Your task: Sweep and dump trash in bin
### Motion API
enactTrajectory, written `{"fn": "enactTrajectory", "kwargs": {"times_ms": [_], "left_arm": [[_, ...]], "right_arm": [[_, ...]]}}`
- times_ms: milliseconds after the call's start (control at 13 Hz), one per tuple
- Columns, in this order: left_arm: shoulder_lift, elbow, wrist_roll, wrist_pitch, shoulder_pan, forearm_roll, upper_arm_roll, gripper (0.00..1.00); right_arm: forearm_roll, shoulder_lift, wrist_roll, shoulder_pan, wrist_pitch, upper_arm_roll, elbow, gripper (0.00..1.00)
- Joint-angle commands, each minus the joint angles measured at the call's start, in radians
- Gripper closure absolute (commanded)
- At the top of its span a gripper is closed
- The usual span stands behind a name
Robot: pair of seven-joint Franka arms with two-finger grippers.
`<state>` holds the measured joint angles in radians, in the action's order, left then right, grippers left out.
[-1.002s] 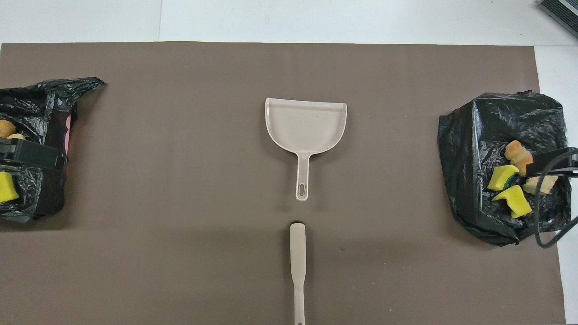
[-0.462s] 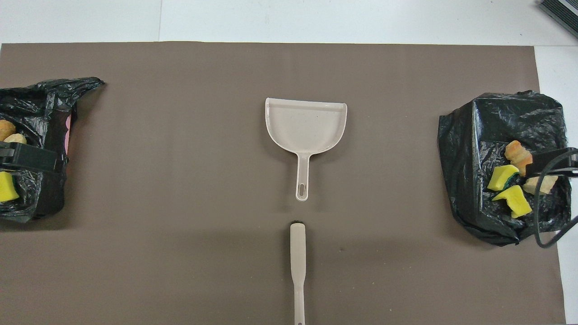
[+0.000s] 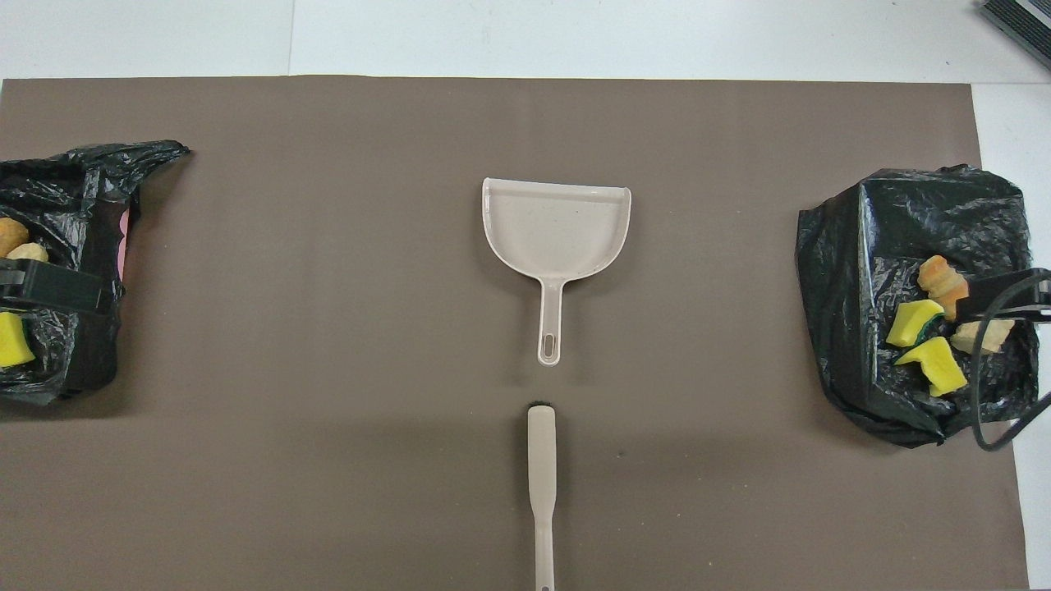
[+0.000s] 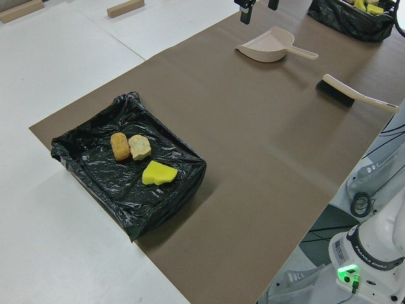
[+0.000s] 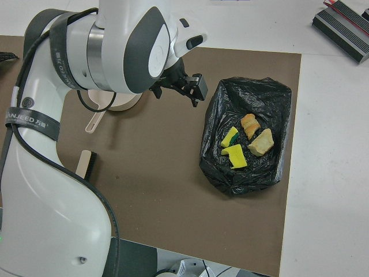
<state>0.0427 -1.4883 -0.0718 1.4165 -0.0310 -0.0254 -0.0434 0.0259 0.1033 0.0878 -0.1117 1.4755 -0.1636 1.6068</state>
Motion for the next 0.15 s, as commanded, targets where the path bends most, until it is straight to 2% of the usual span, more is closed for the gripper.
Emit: {"fn": "enactTrajectory", "kwargs": {"times_ms": [0, 77], "left_arm": [[0.029, -0.038, 0.000, 0.022, 0.013, 0.024, -0.007, 0.00], [0.029, -0.038, 0.001, 0.022, 0.013, 0.025, -0.007, 0.00]], "right_arm": [[-0.015, 0.021, 0.016, 0.006, 0.026, 0.003, 0.031, 0.00], [-0.015, 0.021, 0.015, 0.006, 0.026, 0.003, 0.030, 0.00]]}}
